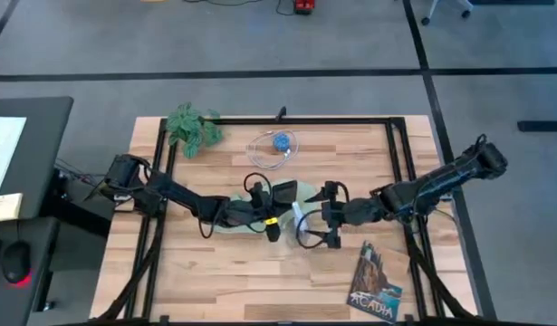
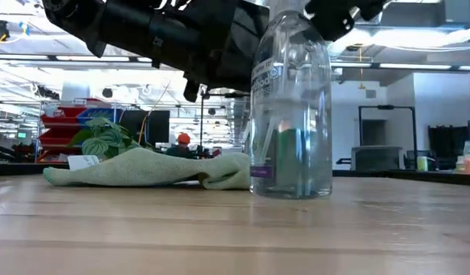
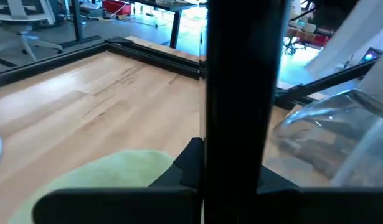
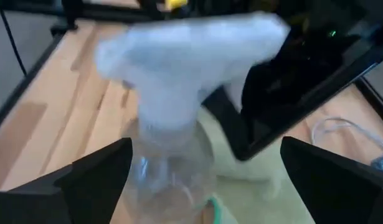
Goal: Apply microfiber cloth
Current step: Spray the phone using the spray bottle
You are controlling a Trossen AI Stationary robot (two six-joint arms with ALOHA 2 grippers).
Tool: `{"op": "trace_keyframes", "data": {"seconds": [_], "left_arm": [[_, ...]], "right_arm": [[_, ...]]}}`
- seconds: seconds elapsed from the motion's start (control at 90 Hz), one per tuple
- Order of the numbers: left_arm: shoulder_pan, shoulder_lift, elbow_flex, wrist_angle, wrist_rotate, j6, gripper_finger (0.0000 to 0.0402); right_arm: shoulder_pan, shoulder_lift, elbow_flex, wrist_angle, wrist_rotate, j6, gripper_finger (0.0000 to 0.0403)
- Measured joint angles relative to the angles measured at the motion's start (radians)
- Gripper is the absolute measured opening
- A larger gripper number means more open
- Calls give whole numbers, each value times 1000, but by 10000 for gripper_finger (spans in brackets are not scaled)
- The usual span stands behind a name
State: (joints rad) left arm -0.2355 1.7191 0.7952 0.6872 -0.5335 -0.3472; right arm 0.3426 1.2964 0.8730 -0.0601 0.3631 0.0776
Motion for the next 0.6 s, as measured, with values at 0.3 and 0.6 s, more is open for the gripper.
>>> {"op": "trace_keyframes", "data": {"seconds": [0.3, 0.6], "left_arm": [[-18, 1, -1, 12, -1, -17, 10], [-21, 2, -1, 5, -7, -17, 11]], "right_arm": [[-47, 27, 0, 76, -82, -8, 400], [-46, 83, 0, 171, -116, -153, 400]]}}
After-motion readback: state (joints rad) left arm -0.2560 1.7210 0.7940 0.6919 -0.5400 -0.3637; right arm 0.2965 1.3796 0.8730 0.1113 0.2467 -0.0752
